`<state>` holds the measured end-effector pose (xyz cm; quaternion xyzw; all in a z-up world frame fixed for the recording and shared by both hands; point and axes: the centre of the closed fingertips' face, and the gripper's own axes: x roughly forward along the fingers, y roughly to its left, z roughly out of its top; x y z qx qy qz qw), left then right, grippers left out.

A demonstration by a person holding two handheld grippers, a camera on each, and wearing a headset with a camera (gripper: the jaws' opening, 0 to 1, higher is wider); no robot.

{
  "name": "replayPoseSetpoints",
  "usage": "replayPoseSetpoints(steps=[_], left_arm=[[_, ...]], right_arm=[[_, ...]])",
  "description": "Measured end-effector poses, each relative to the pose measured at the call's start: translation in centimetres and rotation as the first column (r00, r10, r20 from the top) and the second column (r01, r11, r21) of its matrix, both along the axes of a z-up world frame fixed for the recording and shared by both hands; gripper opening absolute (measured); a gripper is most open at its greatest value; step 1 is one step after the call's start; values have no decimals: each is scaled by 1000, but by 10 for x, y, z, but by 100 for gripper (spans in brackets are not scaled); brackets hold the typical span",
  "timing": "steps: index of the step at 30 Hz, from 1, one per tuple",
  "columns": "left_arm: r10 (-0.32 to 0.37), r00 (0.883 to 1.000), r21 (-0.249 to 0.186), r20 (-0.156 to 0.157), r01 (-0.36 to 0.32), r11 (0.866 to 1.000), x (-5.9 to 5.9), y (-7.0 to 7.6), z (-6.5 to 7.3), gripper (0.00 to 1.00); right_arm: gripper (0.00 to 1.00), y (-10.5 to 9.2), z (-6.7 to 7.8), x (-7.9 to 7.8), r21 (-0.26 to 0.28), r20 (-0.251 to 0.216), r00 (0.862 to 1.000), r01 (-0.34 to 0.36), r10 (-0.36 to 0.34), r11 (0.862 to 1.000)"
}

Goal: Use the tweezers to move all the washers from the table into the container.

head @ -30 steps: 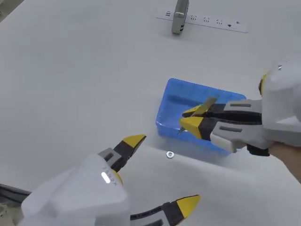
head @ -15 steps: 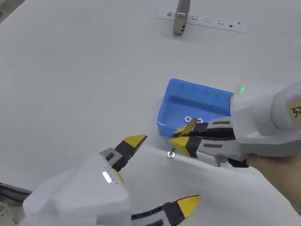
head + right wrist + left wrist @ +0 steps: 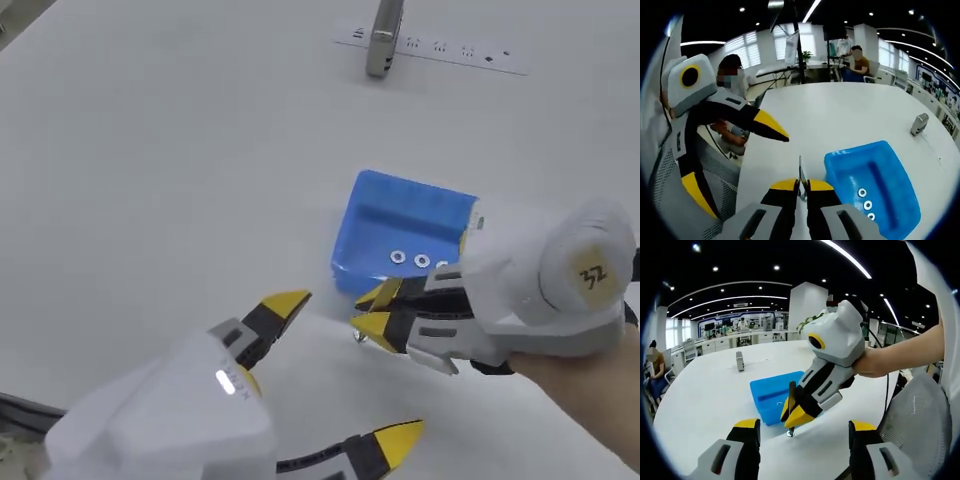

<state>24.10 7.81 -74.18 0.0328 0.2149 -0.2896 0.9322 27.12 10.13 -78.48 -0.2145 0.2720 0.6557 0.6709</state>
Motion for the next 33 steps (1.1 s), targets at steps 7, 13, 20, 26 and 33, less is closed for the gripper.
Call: replayPoseSetpoints(steps=[7, 13, 20, 26, 33], left_arm=[[-9, 1000, 1, -3, 9, 1000, -1, -2, -1, 72], [-12, 1000, 0, -3, 12, 1000, -1, -2, -1, 72], [-5, 1000, 0, -1, 5, 1000, 0, -1, 0, 72], [-6, 1000, 1, 1, 6, 1000, 0, -1, 0, 72], [-1, 1000, -1, 1, 1, 1000, 0, 0, 0, 72]], right_arm=[[3, -1, 10, 3, 29, -8, 999, 43, -42, 999], [3, -2, 38, 8, 84, 5, 998, 57, -58, 995], [3, -2, 76, 28, 184, 12, 991, 130, -134, 974], [3, 0, 87, 49, 224, 15, 983, 176, -184, 958], [3, 7, 75, 70, 201, 15, 973, 224, -231, 954]])
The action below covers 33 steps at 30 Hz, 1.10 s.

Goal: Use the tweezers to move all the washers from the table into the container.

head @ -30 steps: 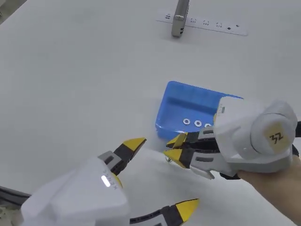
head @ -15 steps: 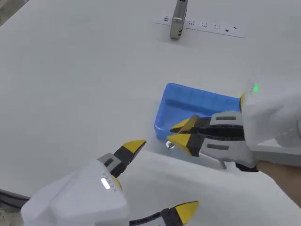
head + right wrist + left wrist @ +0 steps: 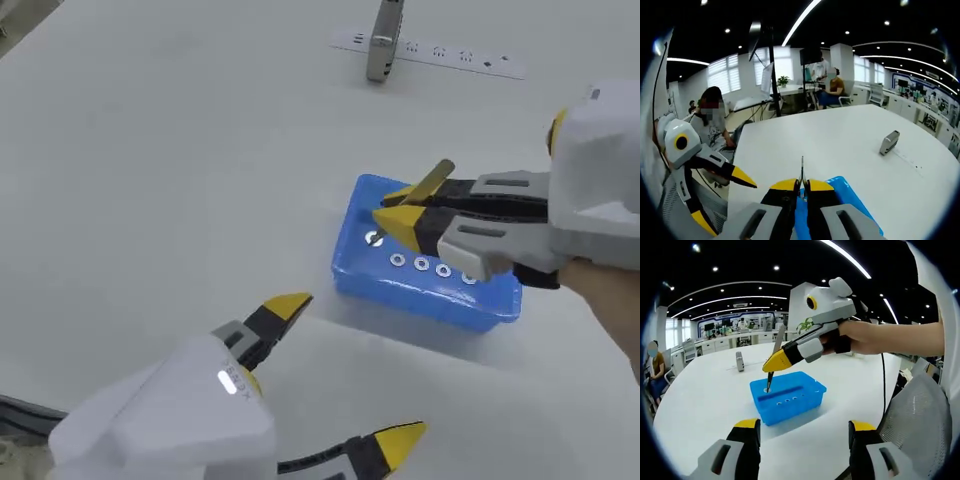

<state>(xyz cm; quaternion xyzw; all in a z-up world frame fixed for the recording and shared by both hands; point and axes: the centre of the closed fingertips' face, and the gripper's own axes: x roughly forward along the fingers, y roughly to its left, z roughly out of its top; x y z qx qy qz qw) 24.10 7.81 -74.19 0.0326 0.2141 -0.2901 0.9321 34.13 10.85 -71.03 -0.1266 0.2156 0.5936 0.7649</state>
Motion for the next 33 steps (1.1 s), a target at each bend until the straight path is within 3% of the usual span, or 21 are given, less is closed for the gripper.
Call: replayPoseSetpoints(steps=[14, 17, 20, 26, 27, 30, 33], left_arm=[[-3, 1000, 2, -4, 3, 1000, 0, -1, 0, 71], [-2, 1000, -38, 17, 2, 999, 1, -3, 7, 71], [0, 1000, -19, 2, 0, 1000, 0, -1, 3, 71], [-1, 1000, -4, 6, 1, 1000, -1, 0, 3, 69], [-1, 1000, 3, 1, 1, 1000, -1, 0, 1, 69], [-8, 1000, 32, 5, 8, 999, -1, 0, 0, 70], [-24, 1000, -18, 18, 24, 1000, -2, -7, 7, 75]], right_arm=[[3, 4, -51, 22, -115, -29, 999, 15, -19, 993], [3, 4, -62, 27, -138, -35, 999, 7, -12, 990], [3, 2, -66, 24, -159, -25, 1000, -3, -1, 987], [3, 1, -71, 21, -172, -17, 1000, -11, 9, 985], [3, 2, -68, 21, -150, -19, 1000, -1, -1, 989], [3, 1, -68, 19, -148, -18, 1000, -5, 3, 989], [4, -4, -61, 17, -132, -9, 1000, 1, -3, 991]])
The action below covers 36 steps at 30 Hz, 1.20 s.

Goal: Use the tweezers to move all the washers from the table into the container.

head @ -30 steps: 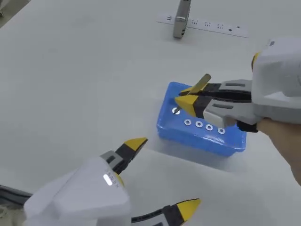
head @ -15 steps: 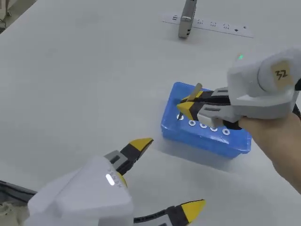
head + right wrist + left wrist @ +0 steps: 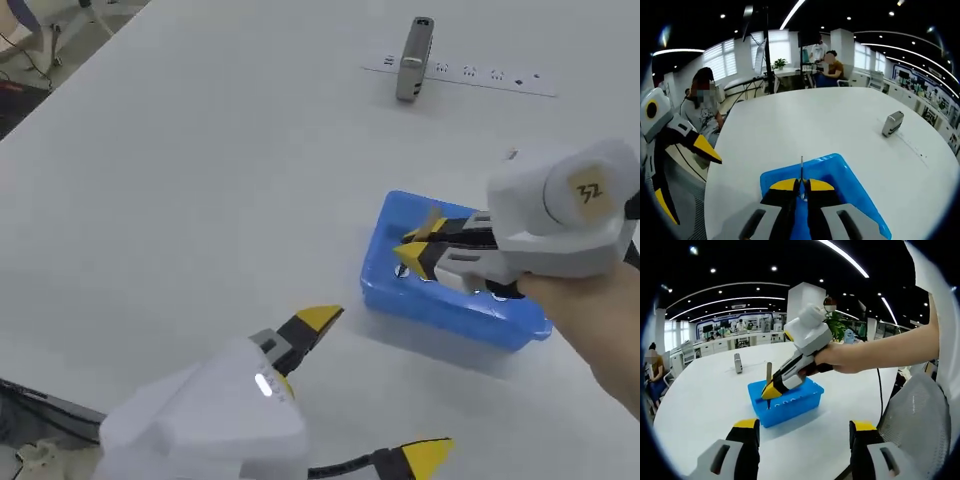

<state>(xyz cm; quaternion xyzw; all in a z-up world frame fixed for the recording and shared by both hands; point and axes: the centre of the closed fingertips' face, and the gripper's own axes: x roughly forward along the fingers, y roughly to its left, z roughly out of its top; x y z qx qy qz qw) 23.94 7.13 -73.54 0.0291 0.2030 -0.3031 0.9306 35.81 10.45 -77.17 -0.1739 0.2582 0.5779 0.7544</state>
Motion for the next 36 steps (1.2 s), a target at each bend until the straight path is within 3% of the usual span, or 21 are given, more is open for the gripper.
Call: replayPoseSetpoints(steps=[3, 5, 7, 9, 10, 12, 14, 17, 18, 19, 21, 23, 26, 29, 30, 31, 32, 33, 35, 36], left_arm=[[-20, 1000, 4, -5, 20, 1000, -2, -3, -1, 73], [-31, 999, 15, -7, 32, 999, -3, -4, -2, 69], [-33, 999, -16, -12, 33, 999, -3, -5, 2, 67], [-37, 999, -24, 9, 37, 999, -3, -6, 8, 67], [-43, 999, -22, 14, 43, 999, -3, -8, 11, 66], [-72, 997, 23, 20, 72, 997, -2, -8, 14, 60], [-83, 996, 38, 36, 82, 996, 2, -7, 22, 52], [-157, 986, -42, 52, 159, 986, 6, -16, 50, 41], [-191, 980, -40, 60, 193, 980, 6, -19, 55, 38], [-243, 969, -21, 49, 244, 969, 4, -24, 60, 35], [-330, 942, 44, 59, 328, 944, 2, -33, 68, 27], [-391, 919, 66, 59, 387, 920, 0, -43, 74, 22], [-488, 872, 35, 48, 487, 873, -5, -68, 85, 19], [-562, 826, 46, 40, 560, 827, -10, -86, 87, 16], [-601, 798, 53, 32, 599, 799, -14, -95, 86, 15], [-622, 783, 37, 21, 621, 783, -17, -101, 86, 13], [-659, 752, 18, -2, 659, 752, -24, -110, 85, 12], [-683, 730, 24, -22, 684, 729, -28, -114, 83, 11], [-715, 699, 77, -25, 714, 696, -30, -122, 77, 11], [-731, 682, 79, -40, 731, 678, -32, -127, 74, 11]], right_arm=[[4, -5, 11, -3, 31, -3, 1000, 11, -11, 999], [4, -11, 20, -5, 41, 19, 1000, 17, -18, 999], [4, -18, 29, -10, 55, 21, 999, 24, -26, 998], [3, -25, 37, -17, 62, 30, 999, 22, -24, 998], [3, -31, 43, -24, 61, 40, 999, 14, -17, 998], [3, -41, 52, -35, 57, 61, 998, -5, 1, 998], [3, -51, 57, -45, 55, 70, 997, -16, 13, 998], [3, -70, 63, -65, 38, 75, 997, -38, 35, 999], [3, -75, 63, -70, 30, 77, 996, -44, 42, 999], [3, -82, 63, -77, 12, 78, 996, -52, 51, 999], [3, -93, 60, -88, -15, 74, 995, -68, 69, 998], [3, -101, 57, -96, -36, 74, 994, -79, 81, 996], [3, -112, 48, -113, -89, 77, 989, -120, 127, 989], [3, -120, 38, -126, -152, 83, 980, -166, 180, 974], [3, -121, 36, -129, -158, 87, 979, -169, 185, 973], [3, -122, 34, -131, -164, 83, 979, -172, 187, 971], [3, -123, 33, -134, -170, 79, 979, -174, 190, 970], [3, -125, 31, -137, -174, 79, 978, -175, 191, 969], [3, -128, 28, -142, -185, 69, 979, -178, 194, 966], [3, -129, 27, -144, -191, 71, 978, -178, 194, 965]])
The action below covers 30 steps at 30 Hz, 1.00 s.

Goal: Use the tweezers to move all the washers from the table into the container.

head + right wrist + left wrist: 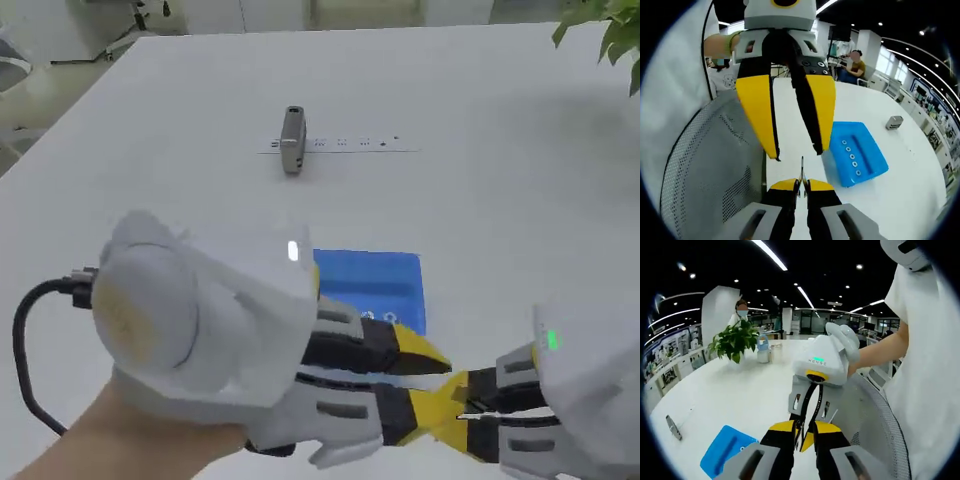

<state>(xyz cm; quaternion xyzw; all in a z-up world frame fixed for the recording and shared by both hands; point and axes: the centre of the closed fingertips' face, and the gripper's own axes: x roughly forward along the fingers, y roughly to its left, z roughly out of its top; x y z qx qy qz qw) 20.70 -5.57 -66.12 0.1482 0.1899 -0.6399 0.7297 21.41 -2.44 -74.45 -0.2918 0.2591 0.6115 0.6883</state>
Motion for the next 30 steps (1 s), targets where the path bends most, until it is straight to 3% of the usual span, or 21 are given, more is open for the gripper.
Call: replayPoseSetpoints(steps=[4, 5, 7, 10, 14, 18, 20, 22, 28, 30], left_arm=[[-46, 999, 39, -15, 47, 998, -4, -10, -10, 4], [-71, 997, 78, 9, 70, 995, -4, -10, -16, 2], [-119, 991, 116, 58, 112, 987, -5, -11, -22, 0], [-133, 991, 126, 34, 128, 984, -8, -12, -26, 0], [-146, 989, 132, 24, 141, 981, -6, -10, -30, 0], [-136, 991, 157, 7, 133, 979, 0, -1, -37, 0], [-109, 994, 189, -7, 108, 976, 5, 8, -46, 0], [-90, 996, 218, 0, 88, 972, 10, 16, -54, 0], [-29, 1000, 268, 1, 28, 963, 19, 40, -72, 0], [-5, 1000, 277, -20, 10, 961, 21, 48, -78, 0]], right_arm=[[3, -10, -5, -5, -39, 17, 1000, 15, -15, 999], [3, -12, -6, -5, -41, 17, 1000, 24, -23, 999], [3, -16, -6, -6, -36, 14, 999, 49, -49, 998], [3, -21, -9, -7, -39, 11, 997, 76, -76, 996], [4, -22, -12, -8, -42, 11, 996, 92, -92, 995], [4, -20, -18, -3, -44, 15, 993, 118, -118, 992], [4, -17, -24, 0, -47, 15, 992, 122, -122, 991], [4, -14, -30, 5, -57, 17, 992, 124, -123, 991], [5, 6, -47, 17, -73, 1, 996, 88, -88, 993], [5, 14, -53, 17, -70, -12, 998, 60, -61, 996]])
